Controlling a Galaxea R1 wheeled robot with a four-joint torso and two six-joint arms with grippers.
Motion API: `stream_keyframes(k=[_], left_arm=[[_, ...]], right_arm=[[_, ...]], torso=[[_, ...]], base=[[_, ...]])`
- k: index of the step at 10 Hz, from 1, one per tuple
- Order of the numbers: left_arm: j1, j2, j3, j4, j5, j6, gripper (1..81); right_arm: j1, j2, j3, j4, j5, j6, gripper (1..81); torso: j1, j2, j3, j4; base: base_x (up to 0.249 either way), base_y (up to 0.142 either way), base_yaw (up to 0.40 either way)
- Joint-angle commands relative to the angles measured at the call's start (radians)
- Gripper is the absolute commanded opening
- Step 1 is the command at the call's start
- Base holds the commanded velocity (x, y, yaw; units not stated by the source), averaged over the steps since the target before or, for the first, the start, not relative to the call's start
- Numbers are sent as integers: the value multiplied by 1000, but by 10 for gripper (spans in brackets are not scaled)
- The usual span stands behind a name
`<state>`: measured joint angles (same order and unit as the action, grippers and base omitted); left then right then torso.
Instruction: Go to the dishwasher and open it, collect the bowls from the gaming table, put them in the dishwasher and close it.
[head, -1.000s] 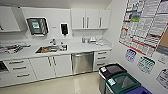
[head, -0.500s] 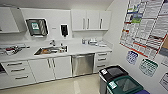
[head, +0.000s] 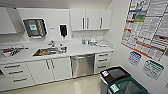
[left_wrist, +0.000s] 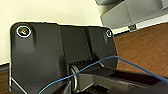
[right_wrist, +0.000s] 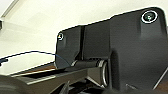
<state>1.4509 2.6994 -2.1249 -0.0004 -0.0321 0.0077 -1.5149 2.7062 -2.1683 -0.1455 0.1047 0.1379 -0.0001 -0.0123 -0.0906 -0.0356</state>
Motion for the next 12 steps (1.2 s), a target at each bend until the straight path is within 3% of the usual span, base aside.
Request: stream_keyframes(k=[1,12], left_arm=[[-46,-24,19,-3,51,8,811],[-46,-25,19,-3,51,8,811]], right_arm=[[44,-7,16,0,-49,-4,811],[46,-1,6,0,-49,-4,811]], torso=[[0,0,0,0],[0,0,0,0]], base=[[108,72,0],[105,75,0]])
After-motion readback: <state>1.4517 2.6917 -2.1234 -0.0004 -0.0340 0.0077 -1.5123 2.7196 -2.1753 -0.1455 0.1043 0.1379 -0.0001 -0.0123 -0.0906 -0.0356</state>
